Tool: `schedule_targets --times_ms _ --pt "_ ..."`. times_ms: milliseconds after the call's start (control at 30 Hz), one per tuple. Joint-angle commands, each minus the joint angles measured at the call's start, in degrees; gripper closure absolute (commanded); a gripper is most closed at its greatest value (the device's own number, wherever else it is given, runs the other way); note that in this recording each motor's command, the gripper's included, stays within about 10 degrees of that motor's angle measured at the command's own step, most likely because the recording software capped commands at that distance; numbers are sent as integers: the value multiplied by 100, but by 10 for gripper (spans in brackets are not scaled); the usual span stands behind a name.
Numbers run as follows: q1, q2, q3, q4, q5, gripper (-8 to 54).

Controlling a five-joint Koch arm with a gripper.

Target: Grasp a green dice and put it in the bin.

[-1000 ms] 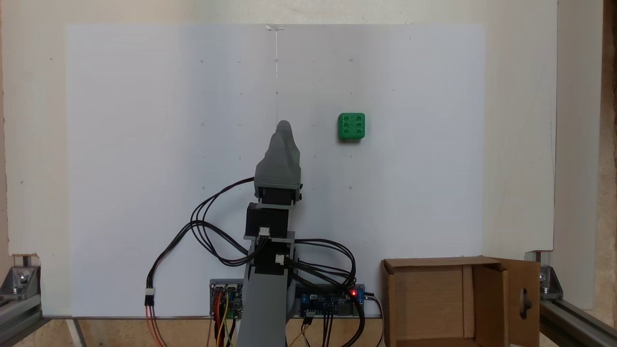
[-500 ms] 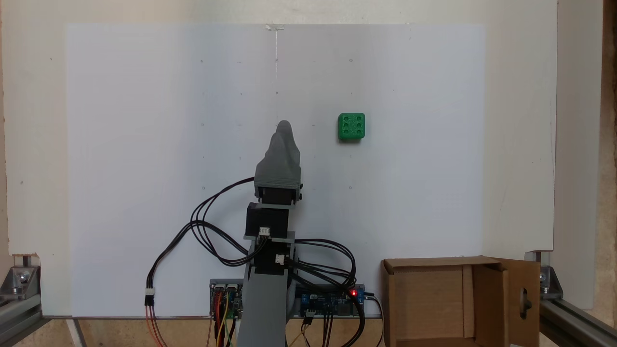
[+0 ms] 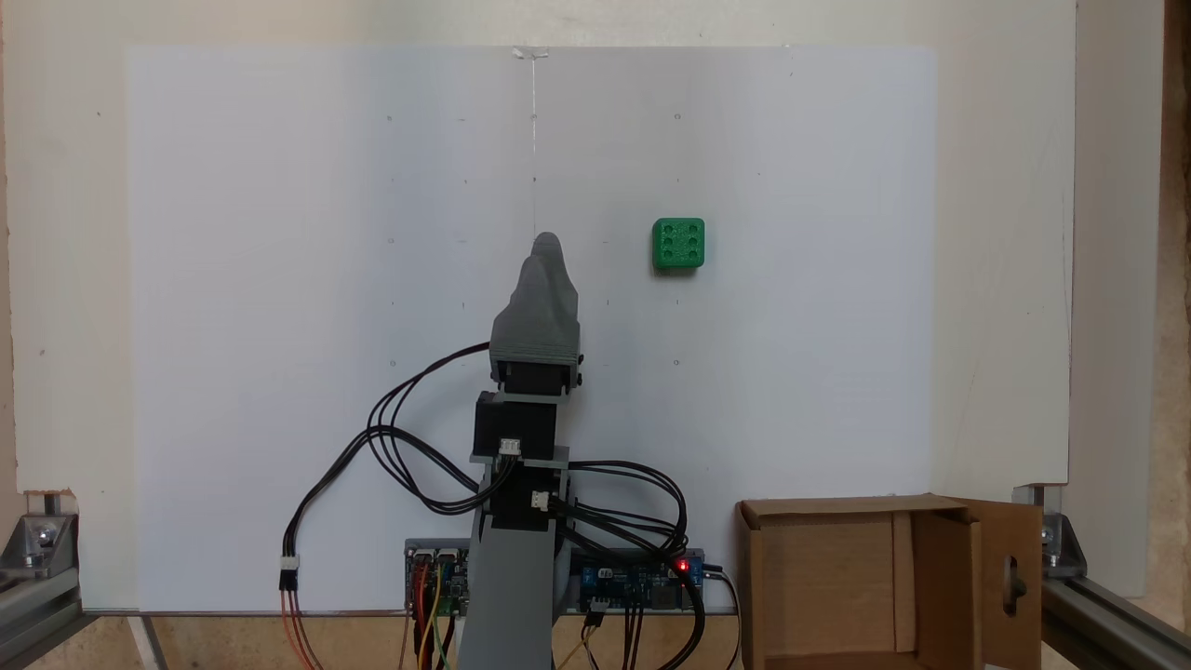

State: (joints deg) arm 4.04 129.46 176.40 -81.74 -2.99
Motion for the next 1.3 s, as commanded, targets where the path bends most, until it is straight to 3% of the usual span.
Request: schedule_targets --times_ms 0,667,1267 --pt "18 589 281 -272 105 11" --pt "44 589 -167 448 70 25" --pt "202 598 -4104 7205 79 24"
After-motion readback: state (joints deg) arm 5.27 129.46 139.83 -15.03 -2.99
